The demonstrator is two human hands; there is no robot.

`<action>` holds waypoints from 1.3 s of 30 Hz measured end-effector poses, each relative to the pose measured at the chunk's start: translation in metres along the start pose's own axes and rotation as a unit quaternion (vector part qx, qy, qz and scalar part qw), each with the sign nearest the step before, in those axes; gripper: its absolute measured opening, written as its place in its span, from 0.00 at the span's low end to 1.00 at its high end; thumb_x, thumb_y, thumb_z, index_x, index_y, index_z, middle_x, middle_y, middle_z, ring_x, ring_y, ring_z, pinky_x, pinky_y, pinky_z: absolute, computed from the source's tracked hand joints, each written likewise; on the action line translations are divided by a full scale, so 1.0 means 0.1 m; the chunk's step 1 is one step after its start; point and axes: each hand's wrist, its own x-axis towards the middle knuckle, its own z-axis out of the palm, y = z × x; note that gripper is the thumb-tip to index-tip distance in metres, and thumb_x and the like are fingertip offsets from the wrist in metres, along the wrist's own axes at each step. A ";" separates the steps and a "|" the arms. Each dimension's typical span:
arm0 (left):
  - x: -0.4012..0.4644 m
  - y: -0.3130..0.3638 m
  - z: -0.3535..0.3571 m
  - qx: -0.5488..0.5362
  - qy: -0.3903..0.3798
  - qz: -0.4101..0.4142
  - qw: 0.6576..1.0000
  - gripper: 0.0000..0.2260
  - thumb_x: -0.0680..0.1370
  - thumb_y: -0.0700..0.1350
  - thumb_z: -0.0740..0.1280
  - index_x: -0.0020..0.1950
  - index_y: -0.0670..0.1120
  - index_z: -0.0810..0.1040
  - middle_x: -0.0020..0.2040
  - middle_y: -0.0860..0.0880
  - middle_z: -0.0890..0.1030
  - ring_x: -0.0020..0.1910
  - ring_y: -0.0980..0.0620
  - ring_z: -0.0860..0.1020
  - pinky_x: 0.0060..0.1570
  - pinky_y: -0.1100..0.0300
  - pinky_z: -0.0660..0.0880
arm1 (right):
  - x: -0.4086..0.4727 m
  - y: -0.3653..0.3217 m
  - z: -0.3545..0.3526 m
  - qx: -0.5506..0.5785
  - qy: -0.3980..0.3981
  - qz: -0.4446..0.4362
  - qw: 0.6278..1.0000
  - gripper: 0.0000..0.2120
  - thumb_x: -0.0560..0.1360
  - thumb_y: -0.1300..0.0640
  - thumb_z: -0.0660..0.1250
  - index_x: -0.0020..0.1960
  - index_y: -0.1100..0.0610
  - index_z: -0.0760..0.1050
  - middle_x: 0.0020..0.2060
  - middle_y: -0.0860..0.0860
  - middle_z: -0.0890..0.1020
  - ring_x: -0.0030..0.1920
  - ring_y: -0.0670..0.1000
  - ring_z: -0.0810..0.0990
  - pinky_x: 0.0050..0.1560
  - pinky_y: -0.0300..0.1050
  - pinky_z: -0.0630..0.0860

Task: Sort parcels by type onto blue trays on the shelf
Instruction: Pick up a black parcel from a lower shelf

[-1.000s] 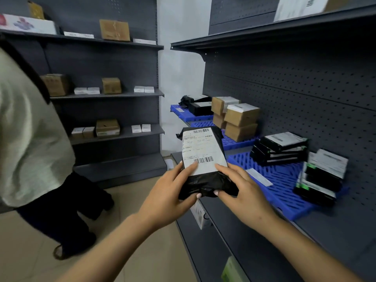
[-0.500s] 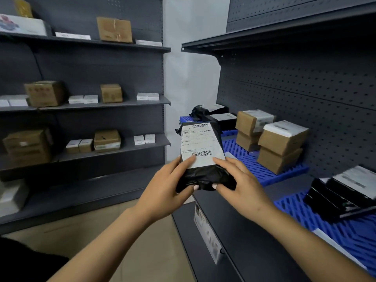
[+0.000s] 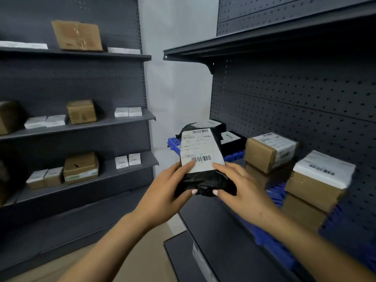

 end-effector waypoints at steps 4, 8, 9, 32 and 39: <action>0.40 -0.43 0.16 -0.016 -0.013 0.017 1.000 0.29 0.76 0.62 0.59 0.76 0.58 0.58 0.69 0.59 0.65 0.66 0.58 0.65 0.62 0.75 0.57 | 0.39 0.16 0.12 -0.014 0.017 0.021 1.000 0.29 0.75 0.55 0.67 0.72 0.42 0.61 0.70 0.43 0.63 0.67 0.43 0.66 0.63 0.35 0.64; 0.90 -0.85 0.30 -0.043 -0.026 0.060 0.997 0.28 0.77 0.58 0.63 0.76 0.54 0.60 0.68 0.61 0.62 0.67 0.60 0.61 0.59 0.82 0.50 | 0.80 0.34 0.25 -0.028 0.041 0.051 0.997 0.29 0.75 0.54 0.67 0.71 0.39 0.60 0.70 0.43 0.63 0.68 0.43 0.65 0.64 0.35 0.64; 1.03 -0.97 0.34 -0.050 -0.031 0.070 0.996 0.28 0.77 0.55 0.65 0.76 0.53 0.60 0.67 0.61 0.61 0.68 0.60 0.60 0.58 0.83 0.49 | 0.91 0.39 0.28 -0.036 0.047 0.059 0.997 0.29 0.75 0.54 0.67 0.71 0.39 0.60 0.70 0.42 0.63 0.67 0.42 0.65 0.64 0.36 0.65; 3.28 -2.50 1.55 -0.092 -0.139 0.286 0.944 0.24 0.74 0.55 0.67 0.67 0.47 0.73 0.58 0.47 0.80 0.55 0.46 0.77 0.57 0.53 0.74 | 2.39 1.30 0.85 -0.138 0.111 0.299 0.938 0.27 0.78 0.50 0.63 0.74 0.46 0.59 0.73 0.48 0.61 0.69 0.45 0.63 0.67 0.32 0.59; 3.32 -2.58 1.71 -0.086 -0.123 0.288 0.946 0.25 0.73 0.61 0.59 0.65 0.49 0.75 0.56 0.47 0.80 0.53 0.46 0.78 0.52 0.49 0.77 | 2.44 1.32 0.91 -0.217 0.108 0.304 0.921 0.25 0.79 0.50 0.61 0.74 0.46 0.59 0.73 0.47 0.60 0.68 0.47 0.67 0.62 0.33 0.63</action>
